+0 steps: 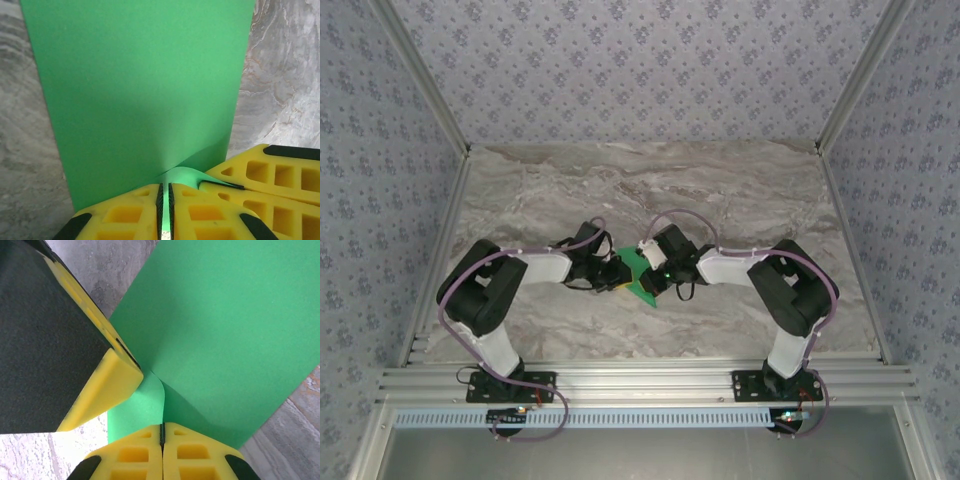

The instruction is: Fold a paper plane with a square sheet of paper (fold left side to right side)

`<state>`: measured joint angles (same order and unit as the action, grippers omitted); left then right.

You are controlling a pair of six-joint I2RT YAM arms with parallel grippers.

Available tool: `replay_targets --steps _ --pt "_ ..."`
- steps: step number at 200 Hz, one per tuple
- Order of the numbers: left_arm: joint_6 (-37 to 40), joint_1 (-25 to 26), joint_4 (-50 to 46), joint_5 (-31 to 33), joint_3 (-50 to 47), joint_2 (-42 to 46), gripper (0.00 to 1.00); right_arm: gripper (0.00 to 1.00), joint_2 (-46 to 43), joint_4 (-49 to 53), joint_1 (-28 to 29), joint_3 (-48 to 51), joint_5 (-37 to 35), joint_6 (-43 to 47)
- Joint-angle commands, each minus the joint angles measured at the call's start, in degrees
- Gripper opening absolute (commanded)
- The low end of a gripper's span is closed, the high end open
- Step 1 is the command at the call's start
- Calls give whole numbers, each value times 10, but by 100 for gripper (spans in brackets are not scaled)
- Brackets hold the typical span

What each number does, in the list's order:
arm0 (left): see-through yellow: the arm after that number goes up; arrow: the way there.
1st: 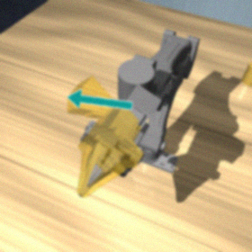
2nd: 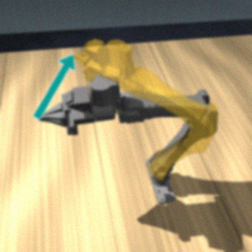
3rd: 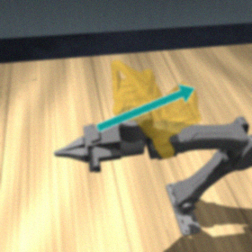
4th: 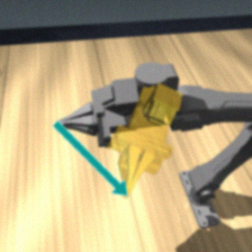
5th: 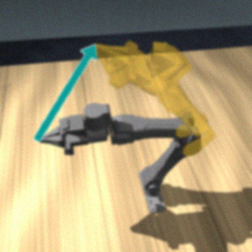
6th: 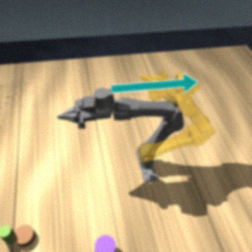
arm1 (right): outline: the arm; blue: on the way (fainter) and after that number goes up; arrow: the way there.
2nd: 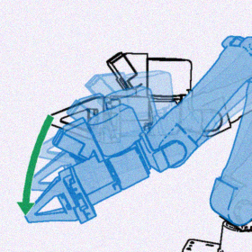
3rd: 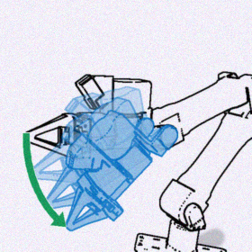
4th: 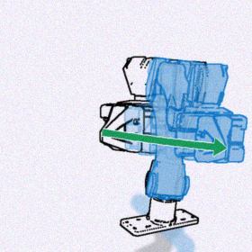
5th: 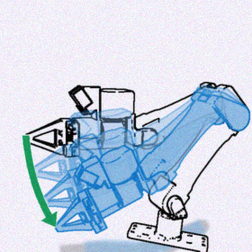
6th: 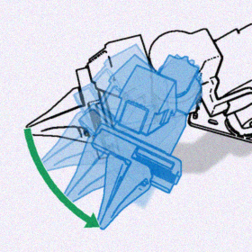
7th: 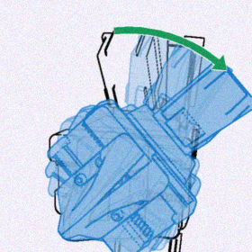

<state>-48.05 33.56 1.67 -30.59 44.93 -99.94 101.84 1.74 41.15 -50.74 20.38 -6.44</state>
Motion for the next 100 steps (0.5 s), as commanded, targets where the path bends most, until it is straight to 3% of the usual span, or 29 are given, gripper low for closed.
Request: replay_targets --steps 1,45,100 --pt "11 4 -23 26 -14 -10 14 7 28 55 8 2 -12 9" --pt "13 4 -27 37 -28 -11 14 9 26 48 3 -2 4 1" --pt "17 4 -34 47 -28 -19 13 35 -33 76 -32 -40 10 -17"
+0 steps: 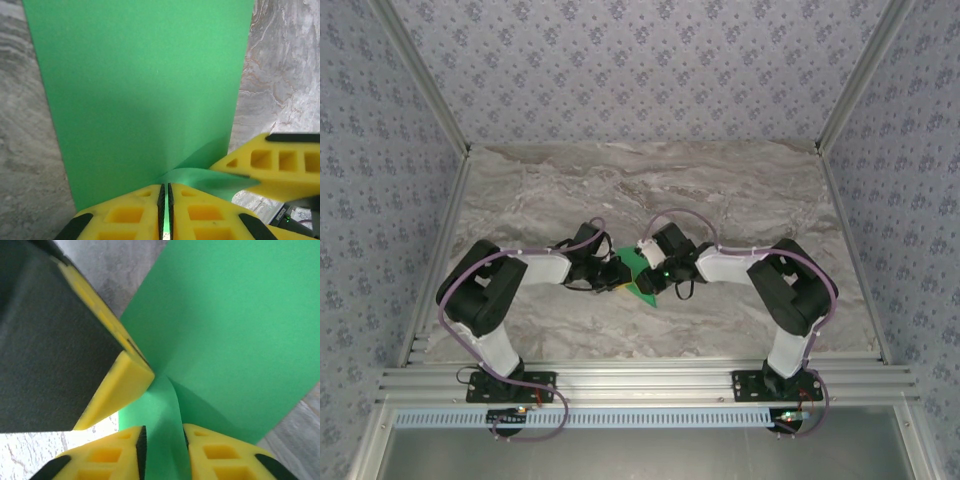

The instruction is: Fold a paper plane with a square sheet of paper (fold left side to right side)

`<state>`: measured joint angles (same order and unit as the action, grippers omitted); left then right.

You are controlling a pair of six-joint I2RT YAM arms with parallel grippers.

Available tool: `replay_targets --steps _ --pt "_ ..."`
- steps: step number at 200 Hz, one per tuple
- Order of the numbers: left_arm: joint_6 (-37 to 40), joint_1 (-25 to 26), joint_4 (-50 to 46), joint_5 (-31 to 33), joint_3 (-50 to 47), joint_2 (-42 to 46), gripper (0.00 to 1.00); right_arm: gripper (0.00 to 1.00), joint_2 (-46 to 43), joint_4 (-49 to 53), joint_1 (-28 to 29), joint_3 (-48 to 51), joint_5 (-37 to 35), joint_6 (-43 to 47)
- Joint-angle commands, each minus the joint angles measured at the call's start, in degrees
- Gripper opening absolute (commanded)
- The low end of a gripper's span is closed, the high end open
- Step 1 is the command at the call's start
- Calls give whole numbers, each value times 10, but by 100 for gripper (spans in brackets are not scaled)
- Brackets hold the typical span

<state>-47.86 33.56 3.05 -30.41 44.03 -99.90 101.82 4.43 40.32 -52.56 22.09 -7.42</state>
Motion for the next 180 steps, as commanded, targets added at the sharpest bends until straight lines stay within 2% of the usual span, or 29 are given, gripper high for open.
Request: replay_targets --steps 1,19,41,60,80,105,180 --pt "15 4 -48 46 -19 -20 13 36 -34 50 -24 -23 -9 -8" --pt "14 4 -46 45 -19 -20 13 42 -56 73 -29 -24 -23 -6" --pt "14 4 -45 44 -18 -21 13 44 -79 92 -28 -16 -13 -10" --pt "15 3 -45 43 -17 -20 13 42 -91 82 -26 -1 50 -31" --pt "15 4 -45 43 -17 -21 13 34 -86 50 -21 20 139 -67" --pt "14 4 -44 42 -15 -22 13 31 -66 22 -11 39 187 -89" --pt "17 4 -48 44 -15 -19 13 30 -2 36 -7 34 183 -80"
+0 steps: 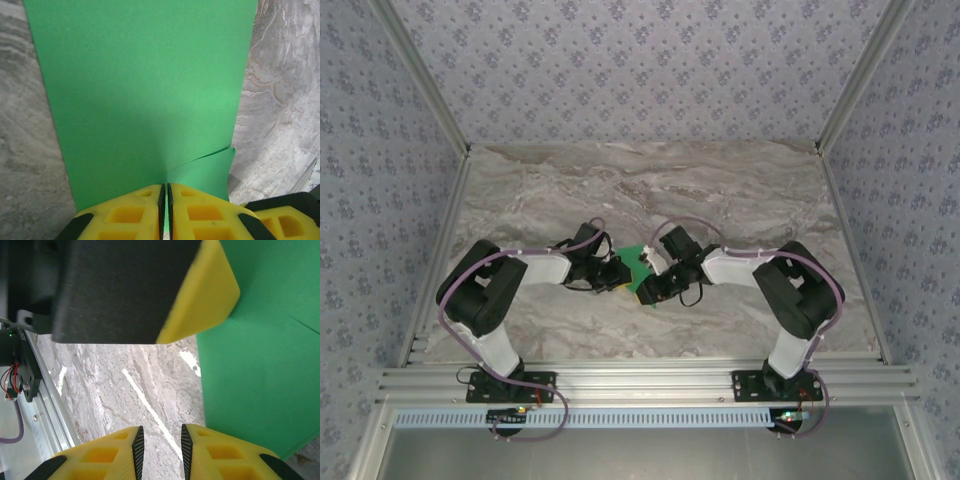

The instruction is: Fold a paper plane with a square sheet of paper (fold left side to right side)

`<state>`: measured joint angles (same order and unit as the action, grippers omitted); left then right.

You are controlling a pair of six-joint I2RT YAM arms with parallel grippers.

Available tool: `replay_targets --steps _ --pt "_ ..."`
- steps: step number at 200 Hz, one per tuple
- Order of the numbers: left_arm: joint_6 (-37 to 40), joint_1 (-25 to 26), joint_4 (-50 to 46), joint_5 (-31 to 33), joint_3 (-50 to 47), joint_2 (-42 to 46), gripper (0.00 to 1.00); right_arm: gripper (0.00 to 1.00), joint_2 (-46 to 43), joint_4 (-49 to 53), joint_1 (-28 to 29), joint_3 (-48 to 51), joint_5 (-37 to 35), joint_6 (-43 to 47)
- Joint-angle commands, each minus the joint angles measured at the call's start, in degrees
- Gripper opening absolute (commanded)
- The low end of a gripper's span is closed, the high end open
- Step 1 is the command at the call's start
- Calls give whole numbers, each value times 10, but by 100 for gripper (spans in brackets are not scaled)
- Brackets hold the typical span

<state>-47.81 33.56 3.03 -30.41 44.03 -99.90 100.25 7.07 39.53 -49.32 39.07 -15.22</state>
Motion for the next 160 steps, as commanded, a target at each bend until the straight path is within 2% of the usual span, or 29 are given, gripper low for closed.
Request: replay_targets --steps 1,105,160 --pt "17 4 -48 44 -15 -19 13 30 15 11 0 1 14 -1" --pt "20 4 -55 51 -12 -22 13 29 15 44 -2 10 -24 9" --pt "22 4 -58 54 -10 -28 13 24 9 56 -8 34 -34 4"
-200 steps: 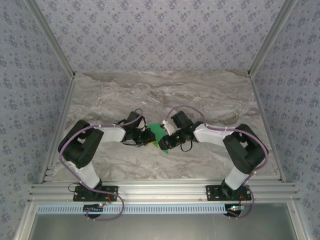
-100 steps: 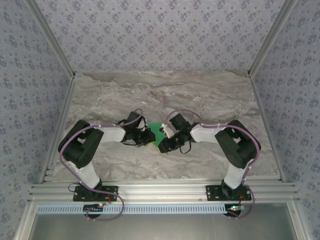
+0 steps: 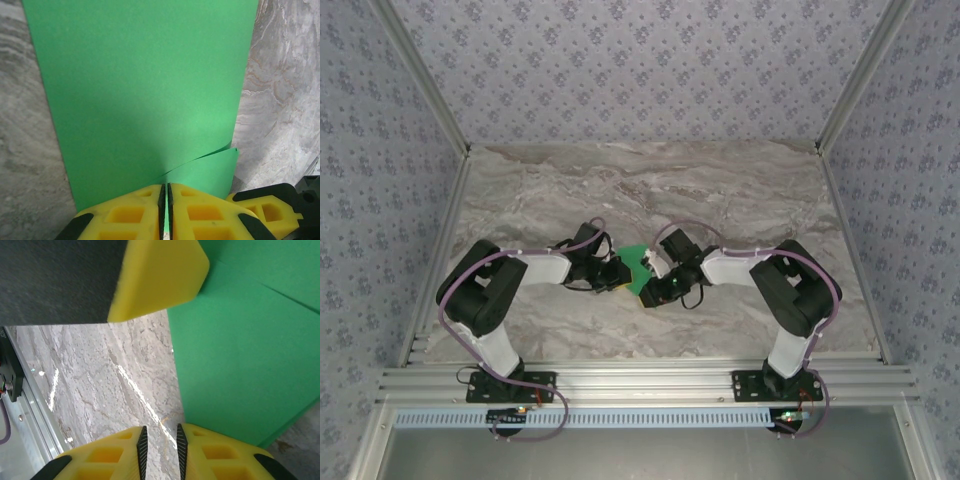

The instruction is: Fold a paper plane with a square sheet of paper (fold left side to right side)

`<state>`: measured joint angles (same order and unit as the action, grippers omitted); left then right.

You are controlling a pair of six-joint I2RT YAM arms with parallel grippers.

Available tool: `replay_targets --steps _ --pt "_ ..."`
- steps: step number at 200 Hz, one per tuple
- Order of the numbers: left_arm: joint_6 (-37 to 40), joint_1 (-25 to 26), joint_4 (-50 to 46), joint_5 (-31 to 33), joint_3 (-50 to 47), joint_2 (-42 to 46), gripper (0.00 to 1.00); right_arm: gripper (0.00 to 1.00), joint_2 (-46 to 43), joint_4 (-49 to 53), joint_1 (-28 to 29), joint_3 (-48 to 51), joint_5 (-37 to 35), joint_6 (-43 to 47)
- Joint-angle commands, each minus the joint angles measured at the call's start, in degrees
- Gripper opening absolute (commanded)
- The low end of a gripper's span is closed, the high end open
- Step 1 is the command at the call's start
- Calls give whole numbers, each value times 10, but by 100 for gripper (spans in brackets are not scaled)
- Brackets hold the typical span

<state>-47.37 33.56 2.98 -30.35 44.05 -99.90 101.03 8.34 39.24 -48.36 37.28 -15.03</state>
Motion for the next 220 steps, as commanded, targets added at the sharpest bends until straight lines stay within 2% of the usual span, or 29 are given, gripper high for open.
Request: replay_targets --steps 1,92,149,169,220 --pt "17 4 -57 53 -10 -28 13 24 0 44 -6 25 -16 2" --pt "21 3 -61 56 -5 -35 13 12 -65 52 -26 115 -16 -8" --pt "18 4 -61 53 -1 -31 13 11 -166 83 -28 76 -5 -26" --pt "17 5 -60 51 2 -31 13 11 -139 52 -20 49 4 -48" --pt "16 6 -57 46 4 -28 13 9 -32 20 -12 1 -36 -89"
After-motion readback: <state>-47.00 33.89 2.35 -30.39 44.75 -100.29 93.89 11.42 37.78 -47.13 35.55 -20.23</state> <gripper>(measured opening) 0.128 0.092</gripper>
